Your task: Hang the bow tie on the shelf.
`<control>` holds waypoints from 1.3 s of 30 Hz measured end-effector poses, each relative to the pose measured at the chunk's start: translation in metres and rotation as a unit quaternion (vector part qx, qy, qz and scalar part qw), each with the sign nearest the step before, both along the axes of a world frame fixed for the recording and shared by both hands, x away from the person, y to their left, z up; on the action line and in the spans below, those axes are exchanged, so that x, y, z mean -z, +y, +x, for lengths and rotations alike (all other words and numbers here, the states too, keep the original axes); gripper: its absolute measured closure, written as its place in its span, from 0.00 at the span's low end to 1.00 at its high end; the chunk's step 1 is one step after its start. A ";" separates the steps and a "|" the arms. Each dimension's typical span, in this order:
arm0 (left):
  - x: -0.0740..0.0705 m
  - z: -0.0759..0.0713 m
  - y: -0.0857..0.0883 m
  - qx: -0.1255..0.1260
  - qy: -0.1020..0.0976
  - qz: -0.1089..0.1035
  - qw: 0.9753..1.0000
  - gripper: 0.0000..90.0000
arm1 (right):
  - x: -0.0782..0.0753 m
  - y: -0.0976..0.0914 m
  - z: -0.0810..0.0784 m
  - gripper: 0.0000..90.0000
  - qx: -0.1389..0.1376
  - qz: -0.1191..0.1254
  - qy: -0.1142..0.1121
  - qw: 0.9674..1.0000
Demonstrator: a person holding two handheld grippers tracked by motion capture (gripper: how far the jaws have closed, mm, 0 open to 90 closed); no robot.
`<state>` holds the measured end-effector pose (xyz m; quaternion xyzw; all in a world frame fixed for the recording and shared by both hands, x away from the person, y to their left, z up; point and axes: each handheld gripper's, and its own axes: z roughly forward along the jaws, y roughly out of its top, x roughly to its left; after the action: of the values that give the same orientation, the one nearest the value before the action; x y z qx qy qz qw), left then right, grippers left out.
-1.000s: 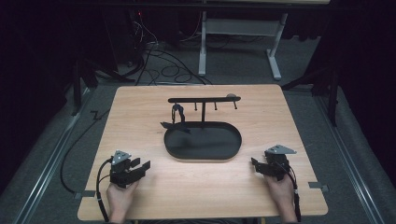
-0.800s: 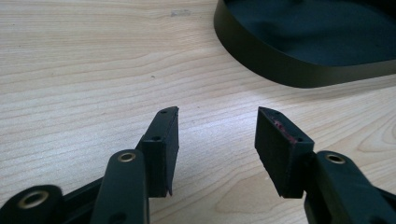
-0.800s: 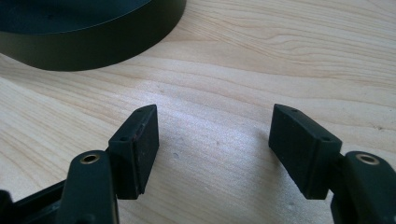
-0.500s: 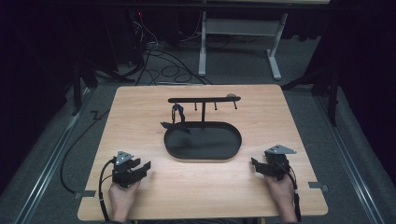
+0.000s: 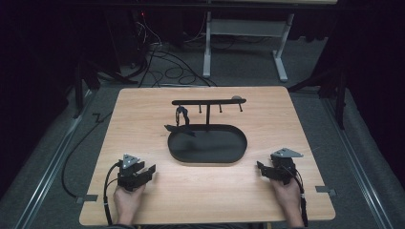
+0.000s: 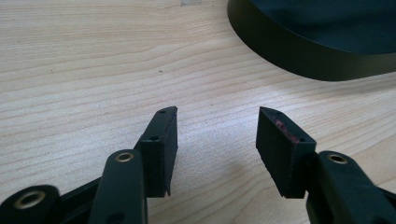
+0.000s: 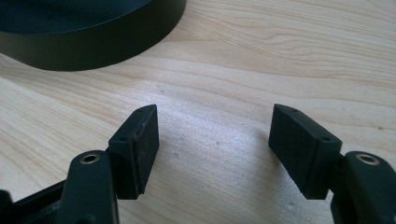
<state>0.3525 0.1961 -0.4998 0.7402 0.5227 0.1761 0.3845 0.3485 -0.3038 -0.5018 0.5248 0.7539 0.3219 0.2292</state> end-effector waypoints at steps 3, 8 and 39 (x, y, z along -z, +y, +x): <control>0.001 0.000 -0.001 0.000 -0.002 0.001 1.000 0.54 | 0.000 0.000 0.000 0.39 0.000 0.000 0.000 1.000; 0.003 0.001 -0.002 -0.002 -0.003 0.006 1.000 0.54 | 0.000 0.000 0.000 0.39 0.000 0.000 0.000 1.000; 0.007 0.001 -0.014 -0.002 -0.019 0.054 0.998 0.49 | 0.000 0.000 0.000 0.39 0.000 -0.001 0.001 1.000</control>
<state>0.3536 0.1825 -0.5071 0.7558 0.5063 0.2186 0.3532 0.3484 -0.3036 -0.5018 0.5247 0.7545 0.3210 0.2290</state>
